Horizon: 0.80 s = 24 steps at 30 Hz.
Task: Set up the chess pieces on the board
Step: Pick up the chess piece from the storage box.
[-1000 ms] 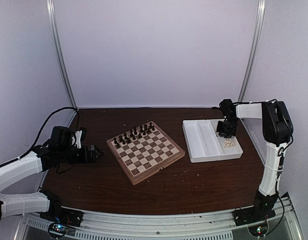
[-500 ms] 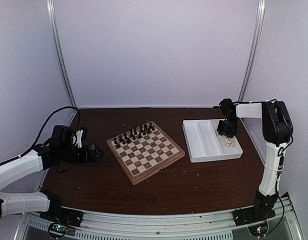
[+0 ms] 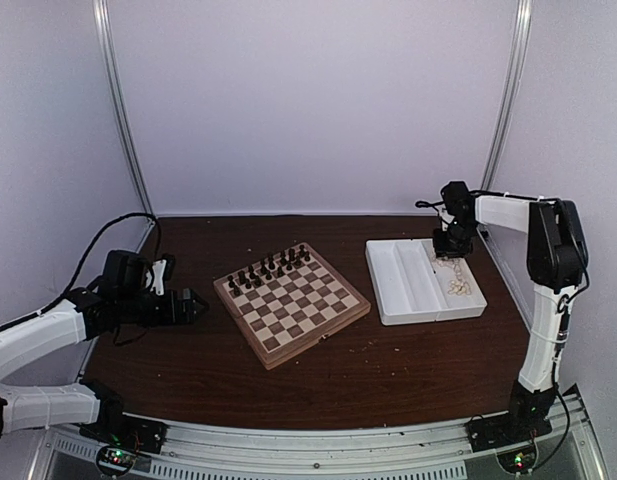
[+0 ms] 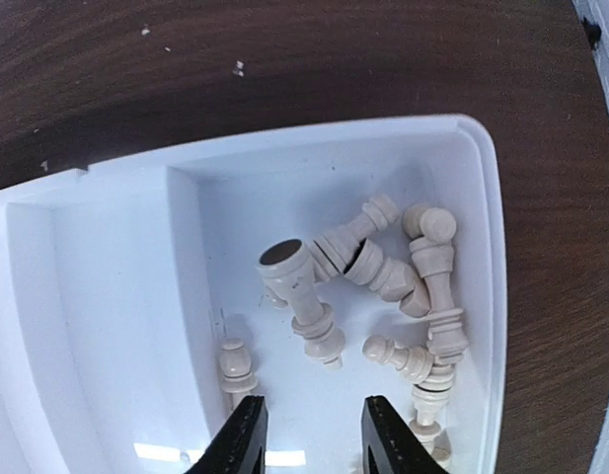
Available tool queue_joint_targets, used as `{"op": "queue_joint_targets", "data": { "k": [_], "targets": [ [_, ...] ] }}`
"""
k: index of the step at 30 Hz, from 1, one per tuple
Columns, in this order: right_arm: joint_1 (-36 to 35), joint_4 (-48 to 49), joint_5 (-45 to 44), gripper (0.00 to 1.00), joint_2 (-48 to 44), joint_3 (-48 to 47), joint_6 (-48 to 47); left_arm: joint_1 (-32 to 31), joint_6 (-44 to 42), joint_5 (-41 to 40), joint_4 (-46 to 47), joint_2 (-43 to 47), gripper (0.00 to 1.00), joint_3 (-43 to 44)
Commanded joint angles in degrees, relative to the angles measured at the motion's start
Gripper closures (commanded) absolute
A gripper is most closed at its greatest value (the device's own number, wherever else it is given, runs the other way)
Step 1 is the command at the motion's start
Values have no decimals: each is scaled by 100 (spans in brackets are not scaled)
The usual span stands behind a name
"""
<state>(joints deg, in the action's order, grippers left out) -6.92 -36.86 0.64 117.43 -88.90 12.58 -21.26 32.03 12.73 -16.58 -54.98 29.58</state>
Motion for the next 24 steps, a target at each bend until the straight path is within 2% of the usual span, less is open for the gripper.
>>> {"op": "queue_joint_targets", "data": {
  "k": [1, 11, 24],
  "targets": [
    [41, -704, -321, 66, -15, -525, -1172, 43, -30, 61, 152, 73, 2, 46],
    [41, -1063, -649, 68, 322, -909, -2099, 43, 19, 230, 223, -199, 2, 207],
    [41, -1106, -1051, 69, 1133, -1394, -2517, 43, 21, 225, -13, -432, 2, 488]
  ]
}}
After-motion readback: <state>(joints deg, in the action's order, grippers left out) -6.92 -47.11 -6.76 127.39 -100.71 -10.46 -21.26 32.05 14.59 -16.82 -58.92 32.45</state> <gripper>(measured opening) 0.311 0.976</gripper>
